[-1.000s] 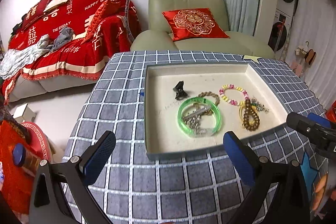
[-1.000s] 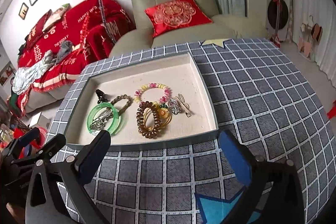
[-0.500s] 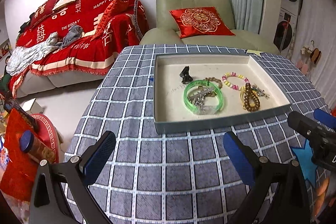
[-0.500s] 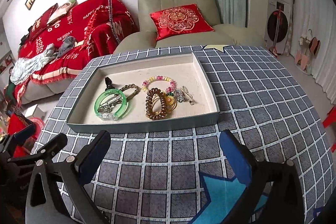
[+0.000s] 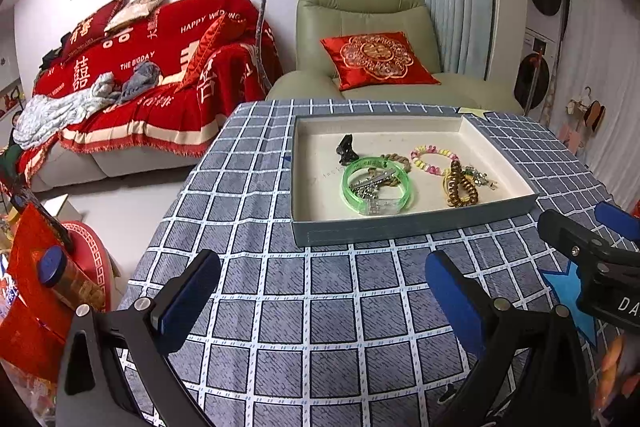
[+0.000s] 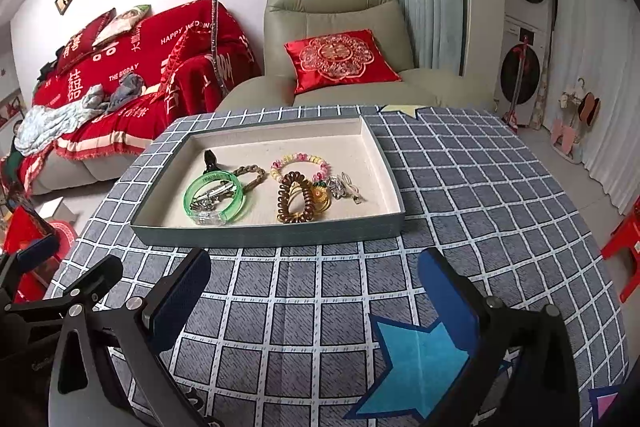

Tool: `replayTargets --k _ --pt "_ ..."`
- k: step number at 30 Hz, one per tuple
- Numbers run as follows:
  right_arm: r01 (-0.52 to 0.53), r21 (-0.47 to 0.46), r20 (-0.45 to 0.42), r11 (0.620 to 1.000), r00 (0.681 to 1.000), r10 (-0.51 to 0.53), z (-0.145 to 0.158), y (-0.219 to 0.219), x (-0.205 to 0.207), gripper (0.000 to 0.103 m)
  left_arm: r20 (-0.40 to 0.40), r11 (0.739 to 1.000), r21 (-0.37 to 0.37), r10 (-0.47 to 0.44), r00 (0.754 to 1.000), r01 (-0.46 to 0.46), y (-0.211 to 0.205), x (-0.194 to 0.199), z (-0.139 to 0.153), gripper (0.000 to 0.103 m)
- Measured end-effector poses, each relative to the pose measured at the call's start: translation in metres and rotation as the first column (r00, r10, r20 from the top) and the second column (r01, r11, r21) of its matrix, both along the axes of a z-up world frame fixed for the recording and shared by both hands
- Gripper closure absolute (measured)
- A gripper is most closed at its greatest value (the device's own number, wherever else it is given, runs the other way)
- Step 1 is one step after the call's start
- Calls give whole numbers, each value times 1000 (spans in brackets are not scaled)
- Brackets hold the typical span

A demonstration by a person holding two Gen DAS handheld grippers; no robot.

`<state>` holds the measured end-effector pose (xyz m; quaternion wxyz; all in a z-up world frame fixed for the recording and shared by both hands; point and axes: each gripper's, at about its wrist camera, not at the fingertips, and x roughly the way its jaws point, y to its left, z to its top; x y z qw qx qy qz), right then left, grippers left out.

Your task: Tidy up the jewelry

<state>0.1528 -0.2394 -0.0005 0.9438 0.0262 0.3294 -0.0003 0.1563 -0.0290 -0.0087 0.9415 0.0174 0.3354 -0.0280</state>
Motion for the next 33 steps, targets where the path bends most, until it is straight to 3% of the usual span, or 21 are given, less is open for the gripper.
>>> replayTargets --k 7,33 --pt "-5 -5 21 1000 1000 6 6 2 -2 0 32 1000 13 -5 999 4 -2 -4 6 0" --pt "-9 -7 21 1000 1000 9 9 5 -1 0 16 1000 13 7 1000 -7 0 -1 4 0"
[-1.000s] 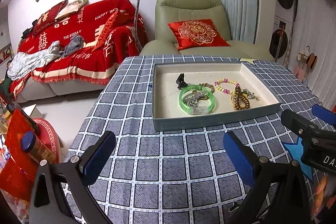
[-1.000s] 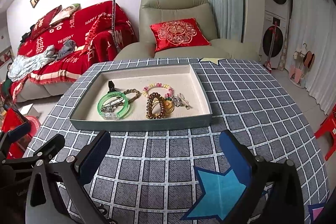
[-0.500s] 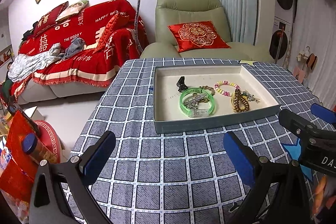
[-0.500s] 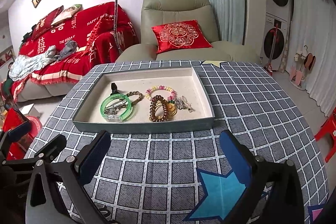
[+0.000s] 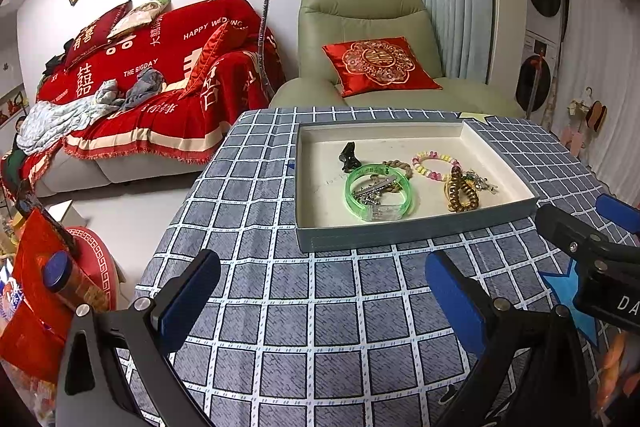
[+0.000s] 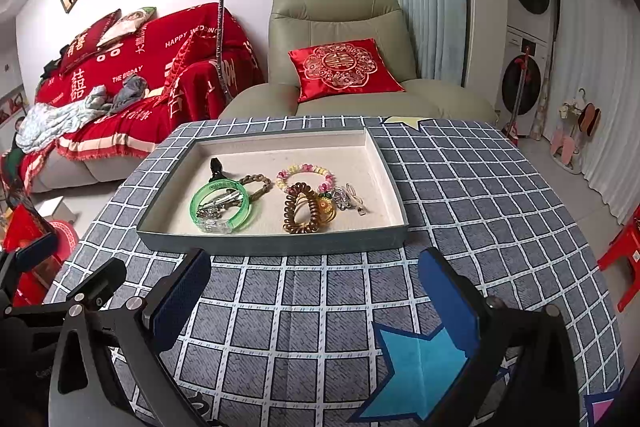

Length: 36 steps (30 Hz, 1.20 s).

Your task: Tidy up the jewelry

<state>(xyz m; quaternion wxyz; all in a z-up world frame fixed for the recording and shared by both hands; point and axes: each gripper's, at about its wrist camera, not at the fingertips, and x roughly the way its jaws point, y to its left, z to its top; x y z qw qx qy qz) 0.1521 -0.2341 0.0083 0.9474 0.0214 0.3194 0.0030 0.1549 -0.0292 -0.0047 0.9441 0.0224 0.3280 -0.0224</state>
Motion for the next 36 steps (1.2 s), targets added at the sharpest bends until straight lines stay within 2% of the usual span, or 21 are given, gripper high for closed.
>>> replayTargets --k 36 --pt "-4 -7 -5 1000 1000 4 -3 0 5 0 -10 1000 2 3 1000 -3 2 -2 -7 0"
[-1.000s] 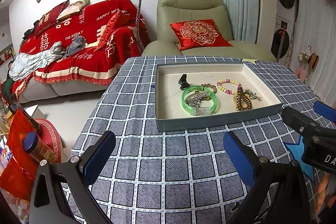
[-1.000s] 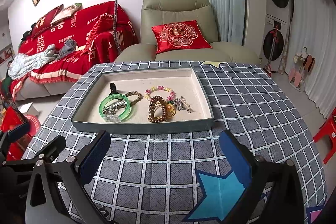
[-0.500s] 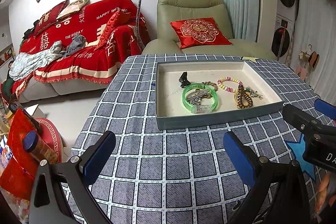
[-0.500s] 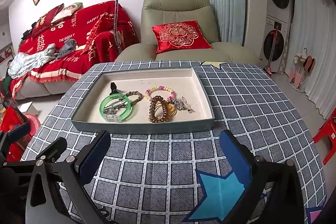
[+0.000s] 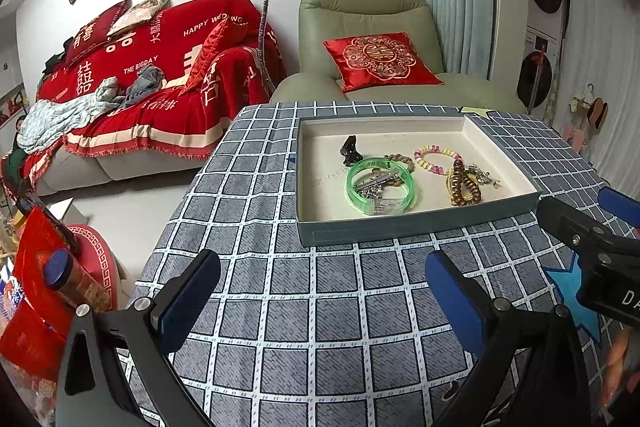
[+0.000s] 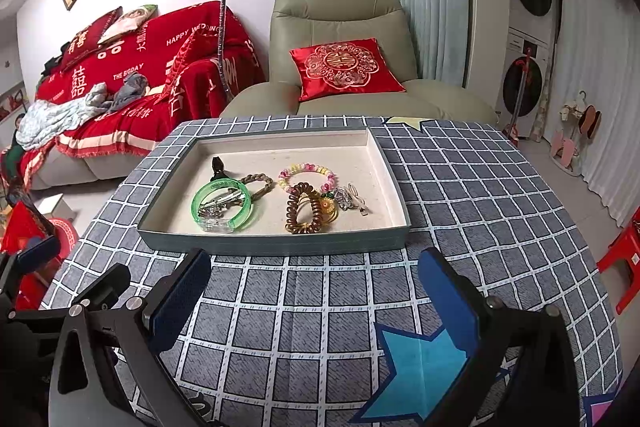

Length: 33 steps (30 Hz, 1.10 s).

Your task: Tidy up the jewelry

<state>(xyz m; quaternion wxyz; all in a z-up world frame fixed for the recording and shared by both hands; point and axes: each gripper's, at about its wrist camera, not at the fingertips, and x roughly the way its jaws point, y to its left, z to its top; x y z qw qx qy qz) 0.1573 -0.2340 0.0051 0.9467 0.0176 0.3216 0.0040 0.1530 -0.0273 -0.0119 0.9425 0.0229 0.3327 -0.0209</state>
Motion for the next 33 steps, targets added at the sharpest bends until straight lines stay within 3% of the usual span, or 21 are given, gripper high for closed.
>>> replayTargets --k 33 --pt "0 -4 1 1000 1000 0 1 1 0 0 -23 1000 6 7 1000 -7 1 3 1 0"
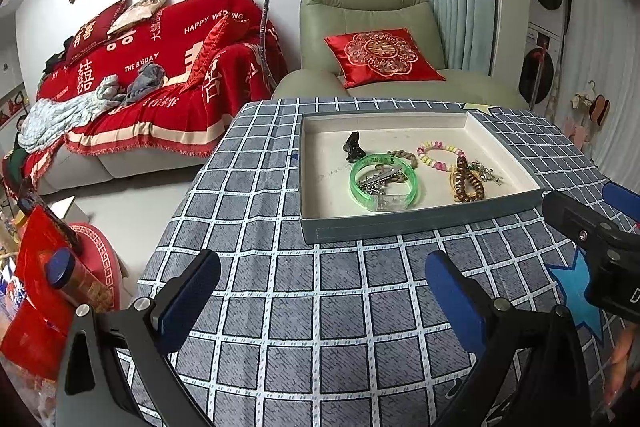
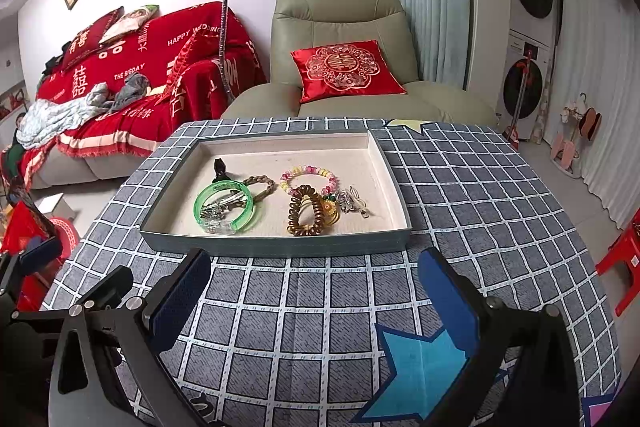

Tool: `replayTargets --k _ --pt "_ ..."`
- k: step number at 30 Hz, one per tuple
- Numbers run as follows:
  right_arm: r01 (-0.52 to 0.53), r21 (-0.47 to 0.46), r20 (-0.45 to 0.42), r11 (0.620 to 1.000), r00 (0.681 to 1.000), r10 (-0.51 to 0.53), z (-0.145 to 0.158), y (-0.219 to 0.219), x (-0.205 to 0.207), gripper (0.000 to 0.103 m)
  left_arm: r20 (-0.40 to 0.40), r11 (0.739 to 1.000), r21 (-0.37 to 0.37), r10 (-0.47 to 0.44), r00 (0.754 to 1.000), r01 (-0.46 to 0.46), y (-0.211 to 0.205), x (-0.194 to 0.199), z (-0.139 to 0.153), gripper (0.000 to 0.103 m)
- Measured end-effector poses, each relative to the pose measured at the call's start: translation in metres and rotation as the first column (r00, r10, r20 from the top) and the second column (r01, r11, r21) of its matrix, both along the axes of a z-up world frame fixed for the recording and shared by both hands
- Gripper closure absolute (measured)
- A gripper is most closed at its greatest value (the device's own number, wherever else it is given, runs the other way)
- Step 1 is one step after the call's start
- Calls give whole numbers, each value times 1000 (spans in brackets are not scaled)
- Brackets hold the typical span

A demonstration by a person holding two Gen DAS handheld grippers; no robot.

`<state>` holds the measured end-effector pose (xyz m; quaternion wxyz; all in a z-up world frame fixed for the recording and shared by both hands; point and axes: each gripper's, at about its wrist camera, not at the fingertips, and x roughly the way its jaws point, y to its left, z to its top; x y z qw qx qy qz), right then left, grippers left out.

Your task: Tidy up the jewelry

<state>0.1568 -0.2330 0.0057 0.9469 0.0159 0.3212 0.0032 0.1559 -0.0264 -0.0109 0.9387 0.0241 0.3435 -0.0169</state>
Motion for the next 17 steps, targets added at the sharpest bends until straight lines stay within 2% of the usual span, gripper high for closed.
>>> replayTargets --k 6,17 --pt "-1 -2 -2 1000 1000 1 0 1 0 0 -22 1000 -23 4 1000 -4 2 2 -2 0" --pt "-1 -3 -3 1000 1000 1 1 0 1 0 -6 1000 -11 -16 1000 16 -2 0 1 0"
